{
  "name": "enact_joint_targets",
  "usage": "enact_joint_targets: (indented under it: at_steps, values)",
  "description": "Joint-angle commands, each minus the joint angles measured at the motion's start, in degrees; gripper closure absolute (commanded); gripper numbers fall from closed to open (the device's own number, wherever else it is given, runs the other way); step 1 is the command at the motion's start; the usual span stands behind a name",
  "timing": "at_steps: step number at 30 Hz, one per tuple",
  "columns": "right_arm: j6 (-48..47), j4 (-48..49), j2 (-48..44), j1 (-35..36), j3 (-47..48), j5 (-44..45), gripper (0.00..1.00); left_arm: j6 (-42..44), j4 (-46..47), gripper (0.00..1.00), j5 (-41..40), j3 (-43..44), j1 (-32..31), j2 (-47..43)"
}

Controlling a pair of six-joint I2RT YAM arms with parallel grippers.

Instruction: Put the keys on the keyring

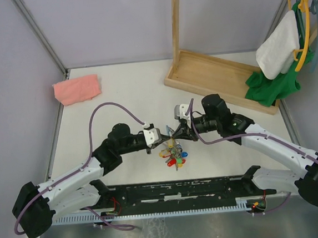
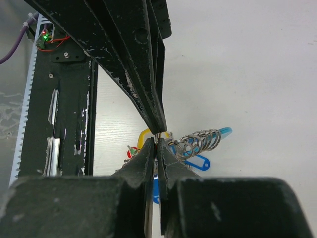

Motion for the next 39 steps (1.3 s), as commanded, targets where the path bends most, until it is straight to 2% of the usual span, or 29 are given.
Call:
enact_joint_targets:
  at_steps: [1, 2, 6, 13, 17, 21, 25, 30, 33, 39]
  values:
    - [-1.1, -1.2, 0.9, 0.3, 3.9, 1.0, 0.94, 1.9, 2.6, 0.97, -0.4, 4.5, -0.9, 0.0]
    - [-1.3, -1.6, 1.1, 0.3, 4.2, 1.2, 0.98, 2.0, 2.2, 0.97, -0.6, 4.6, -0.9, 0.0]
    - [-0.4, 1.2, -0.7, 0.3, 3.3, 3.5, 0.99, 1.4, 1.5, 0.97, -1.7, 4.0, -1.0, -0.3]
    - [10.3, 25.8, -5.7, 0.3, -4.6, 6.4, 0.99, -3.1, 5.8, 0.97, -1.6, 0.0, -1.0, 0.0]
    - [15.4, 36.1, -6.9, 0.3, -8.3, 7.8, 0.99, -5.4, 8.6, 0.97, -2.5, -2.0, -0.9, 1.6]
    - [17.3, 42.3, -7.0, 0.3, -10.7, 8.5, 0.99, -7.5, 12.2, 0.97, -3.0, -3.7, -1.3, 3.4]
    - [15.6, 42.4, -8.7, 0.3, -11.9, 11.0, 1.0, -7.6, 12.2, 0.97, -5.2, -5.3, -1.3, 2.7]
    - [17.9, 48.3, -7.1, 0.3, -14.0, 11.0, 0.99, -11.1, 18.5, 0.97, -1.3, -6.2, -1.5, 2.3]
    - [17.1, 44.6, -6.1, 0.3, -12.7, 9.2, 0.99, -11.1, 19.3, 0.97, -3.1, -5.7, -1.5, 1.5]
    - [8.4, 19.9, -7.8, 0.3, -7.0, 9.2, 0.98, -4.0, 8.6, 0.97, -10.0, -2.3, -1.5, -2.1]
